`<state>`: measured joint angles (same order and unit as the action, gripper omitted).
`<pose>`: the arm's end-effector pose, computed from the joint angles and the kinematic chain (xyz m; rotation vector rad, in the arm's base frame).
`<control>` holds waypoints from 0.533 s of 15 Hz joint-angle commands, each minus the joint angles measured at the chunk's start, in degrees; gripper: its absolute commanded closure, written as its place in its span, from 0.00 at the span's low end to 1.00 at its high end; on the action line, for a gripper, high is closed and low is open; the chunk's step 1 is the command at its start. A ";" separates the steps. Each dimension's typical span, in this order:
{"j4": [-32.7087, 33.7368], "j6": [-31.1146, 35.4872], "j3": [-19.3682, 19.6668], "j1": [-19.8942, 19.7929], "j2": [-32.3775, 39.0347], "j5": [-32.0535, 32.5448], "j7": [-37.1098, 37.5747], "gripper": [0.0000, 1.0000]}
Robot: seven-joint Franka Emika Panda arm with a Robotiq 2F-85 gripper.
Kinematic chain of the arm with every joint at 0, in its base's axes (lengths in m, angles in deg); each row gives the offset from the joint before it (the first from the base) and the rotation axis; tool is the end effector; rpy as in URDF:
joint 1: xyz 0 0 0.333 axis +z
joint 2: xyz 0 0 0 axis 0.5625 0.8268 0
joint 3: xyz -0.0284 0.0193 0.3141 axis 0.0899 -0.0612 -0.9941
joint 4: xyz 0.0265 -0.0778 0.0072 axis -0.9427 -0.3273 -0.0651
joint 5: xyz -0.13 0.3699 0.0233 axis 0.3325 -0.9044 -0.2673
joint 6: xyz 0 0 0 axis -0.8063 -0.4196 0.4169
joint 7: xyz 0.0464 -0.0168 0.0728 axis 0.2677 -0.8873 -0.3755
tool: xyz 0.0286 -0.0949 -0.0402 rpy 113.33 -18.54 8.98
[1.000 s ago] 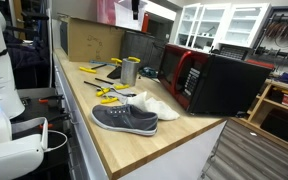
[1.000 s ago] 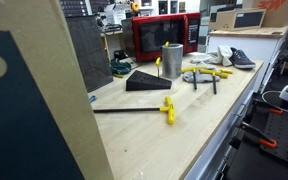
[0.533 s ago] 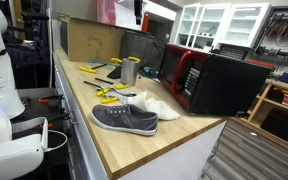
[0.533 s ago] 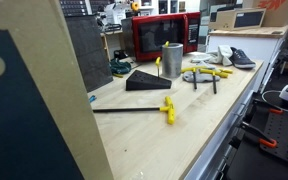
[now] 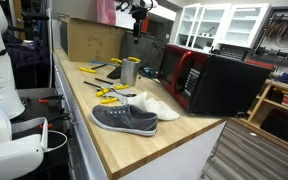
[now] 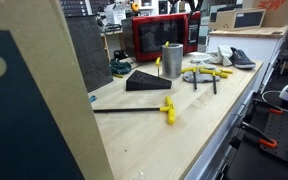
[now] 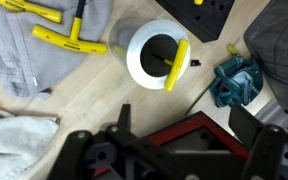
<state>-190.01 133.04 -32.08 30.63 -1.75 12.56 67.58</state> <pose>0.5304 -0.0685 0.5035 -2.6504 0.9930 -0.2672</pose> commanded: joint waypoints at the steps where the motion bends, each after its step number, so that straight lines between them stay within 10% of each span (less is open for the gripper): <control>1: 2.16 -0.63 -1.05 -0.21 3.10 -0.24 3.29 0.00; 8: 4.83 -2.41 -0.88 -0.24 7.90 -0.65 5.86 0.00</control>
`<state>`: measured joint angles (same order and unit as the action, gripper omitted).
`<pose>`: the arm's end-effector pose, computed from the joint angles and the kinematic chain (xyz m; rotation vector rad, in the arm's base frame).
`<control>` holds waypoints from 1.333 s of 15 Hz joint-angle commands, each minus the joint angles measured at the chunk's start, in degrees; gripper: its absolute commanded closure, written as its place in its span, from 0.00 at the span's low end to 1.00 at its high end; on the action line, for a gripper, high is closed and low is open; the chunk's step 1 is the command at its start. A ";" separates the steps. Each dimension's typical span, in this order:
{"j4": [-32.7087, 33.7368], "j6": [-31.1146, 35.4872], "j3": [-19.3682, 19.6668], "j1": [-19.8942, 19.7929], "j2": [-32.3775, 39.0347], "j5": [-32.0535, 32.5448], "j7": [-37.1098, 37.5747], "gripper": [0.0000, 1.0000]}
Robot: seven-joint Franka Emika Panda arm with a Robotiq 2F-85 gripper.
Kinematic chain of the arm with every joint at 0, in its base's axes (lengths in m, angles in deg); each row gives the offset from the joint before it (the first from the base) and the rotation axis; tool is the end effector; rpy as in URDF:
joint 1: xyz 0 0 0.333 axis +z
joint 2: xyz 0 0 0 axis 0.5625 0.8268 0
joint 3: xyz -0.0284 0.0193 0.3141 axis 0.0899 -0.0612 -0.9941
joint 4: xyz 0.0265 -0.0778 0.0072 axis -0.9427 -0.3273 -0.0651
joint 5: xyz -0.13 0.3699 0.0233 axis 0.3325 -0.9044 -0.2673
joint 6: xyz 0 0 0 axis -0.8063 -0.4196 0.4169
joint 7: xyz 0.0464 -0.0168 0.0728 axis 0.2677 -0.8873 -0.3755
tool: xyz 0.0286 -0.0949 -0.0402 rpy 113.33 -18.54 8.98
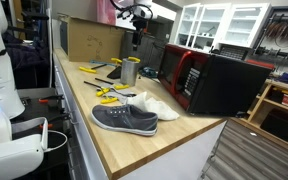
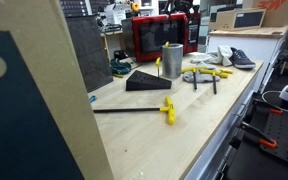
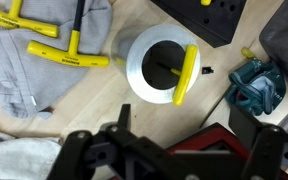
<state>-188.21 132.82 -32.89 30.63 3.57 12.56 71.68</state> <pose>0.5505 -0.0622 0.4681 -2.6396 1.0863 -0.1632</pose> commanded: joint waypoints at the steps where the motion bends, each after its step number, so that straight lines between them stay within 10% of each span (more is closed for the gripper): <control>1: 3.58 -2.56 -0.05 -0.19 3.41 -1.05 1.77 0.00; 20: 4.51 -6.87 -0.24 1.23 7.77 5.15 6.56 0.00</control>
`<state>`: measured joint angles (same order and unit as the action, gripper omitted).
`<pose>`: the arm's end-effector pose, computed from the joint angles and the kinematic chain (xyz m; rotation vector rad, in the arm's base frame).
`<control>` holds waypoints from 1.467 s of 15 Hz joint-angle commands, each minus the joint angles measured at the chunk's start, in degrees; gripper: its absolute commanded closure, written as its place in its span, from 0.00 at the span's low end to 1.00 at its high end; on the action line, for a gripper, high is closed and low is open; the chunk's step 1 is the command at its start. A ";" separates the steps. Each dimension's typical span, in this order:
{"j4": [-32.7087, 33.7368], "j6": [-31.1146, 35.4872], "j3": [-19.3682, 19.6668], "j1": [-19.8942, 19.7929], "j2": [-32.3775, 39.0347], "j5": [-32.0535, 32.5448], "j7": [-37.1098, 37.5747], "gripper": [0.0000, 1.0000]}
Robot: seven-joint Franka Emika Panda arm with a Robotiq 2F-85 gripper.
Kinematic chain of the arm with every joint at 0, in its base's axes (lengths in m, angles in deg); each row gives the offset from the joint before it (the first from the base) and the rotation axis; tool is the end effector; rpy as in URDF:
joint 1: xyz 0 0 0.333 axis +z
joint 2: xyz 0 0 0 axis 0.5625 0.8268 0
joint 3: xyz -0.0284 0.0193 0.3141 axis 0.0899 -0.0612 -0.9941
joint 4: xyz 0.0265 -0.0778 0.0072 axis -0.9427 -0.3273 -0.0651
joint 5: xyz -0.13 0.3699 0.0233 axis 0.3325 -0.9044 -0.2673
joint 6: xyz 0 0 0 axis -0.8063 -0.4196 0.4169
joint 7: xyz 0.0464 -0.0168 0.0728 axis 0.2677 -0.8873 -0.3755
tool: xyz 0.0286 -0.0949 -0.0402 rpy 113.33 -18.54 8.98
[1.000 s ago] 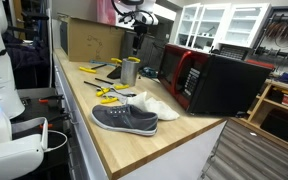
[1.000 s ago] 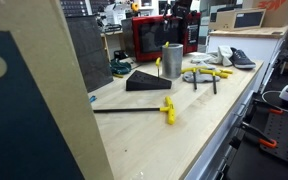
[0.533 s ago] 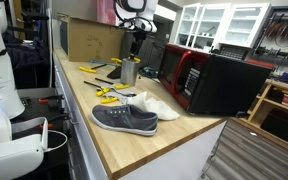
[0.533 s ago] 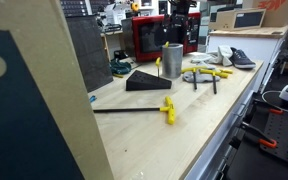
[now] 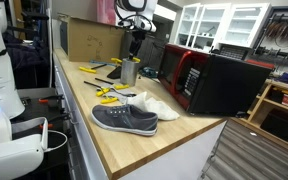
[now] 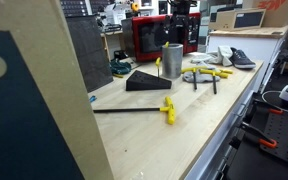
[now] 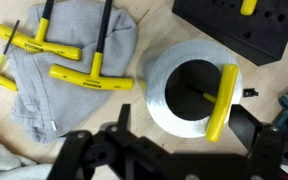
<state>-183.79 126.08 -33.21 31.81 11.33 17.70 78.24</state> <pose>0.5705 -0.0487 0.4167 -2.7299 1.1806 0.0807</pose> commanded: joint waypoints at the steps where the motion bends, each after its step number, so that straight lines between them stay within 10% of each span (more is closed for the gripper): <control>1: 0.57 -0.14 0.03 0.07 0.01 -0.14 -0.01 0.00; 22: 19.60 -12.47 -2.10 5.24 11.95 3.33 1.81 0.00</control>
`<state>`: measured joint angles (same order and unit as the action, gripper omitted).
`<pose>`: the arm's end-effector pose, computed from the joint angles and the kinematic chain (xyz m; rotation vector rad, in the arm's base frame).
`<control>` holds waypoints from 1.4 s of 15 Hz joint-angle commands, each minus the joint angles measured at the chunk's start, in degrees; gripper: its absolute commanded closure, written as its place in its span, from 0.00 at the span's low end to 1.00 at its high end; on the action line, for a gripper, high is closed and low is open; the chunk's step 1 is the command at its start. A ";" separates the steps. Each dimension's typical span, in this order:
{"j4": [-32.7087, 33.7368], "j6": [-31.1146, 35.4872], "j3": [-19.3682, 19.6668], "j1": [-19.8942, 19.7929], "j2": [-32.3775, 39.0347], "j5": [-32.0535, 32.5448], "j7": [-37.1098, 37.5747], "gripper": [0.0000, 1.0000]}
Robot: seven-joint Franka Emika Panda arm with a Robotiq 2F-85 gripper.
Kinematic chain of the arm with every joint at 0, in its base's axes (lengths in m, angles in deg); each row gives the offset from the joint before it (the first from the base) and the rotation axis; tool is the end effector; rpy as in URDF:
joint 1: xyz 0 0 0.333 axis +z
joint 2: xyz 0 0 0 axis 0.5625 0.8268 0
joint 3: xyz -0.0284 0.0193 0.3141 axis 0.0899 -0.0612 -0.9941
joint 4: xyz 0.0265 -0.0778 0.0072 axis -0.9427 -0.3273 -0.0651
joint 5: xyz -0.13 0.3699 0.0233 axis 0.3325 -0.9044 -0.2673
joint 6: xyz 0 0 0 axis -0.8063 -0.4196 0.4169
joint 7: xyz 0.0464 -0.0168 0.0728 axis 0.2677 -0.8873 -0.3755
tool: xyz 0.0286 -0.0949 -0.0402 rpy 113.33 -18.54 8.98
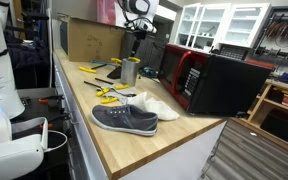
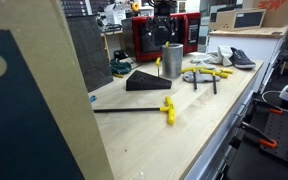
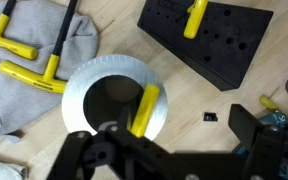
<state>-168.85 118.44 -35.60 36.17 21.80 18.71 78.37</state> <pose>0.6281 0.0220 0.4166 -2.8288 0.9911 0.1723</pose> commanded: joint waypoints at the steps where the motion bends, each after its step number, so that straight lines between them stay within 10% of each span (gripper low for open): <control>1: 5.17 -5.81 0.51 1.20 1.44 3.71 1.97 0.00; 14: 3.85 -3.15 2.26 0.78 4.28 7.95 3.52 0.00; 15: 3.84 -2.92 2.30 0.77 4.50 7.64 4.05 0.25; 21: 4.08 -3.44 2.46 0.34 4.20 5.96 7.18 0.64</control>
<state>-164.90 114.99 -33.20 36.60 26.26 26.33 83.57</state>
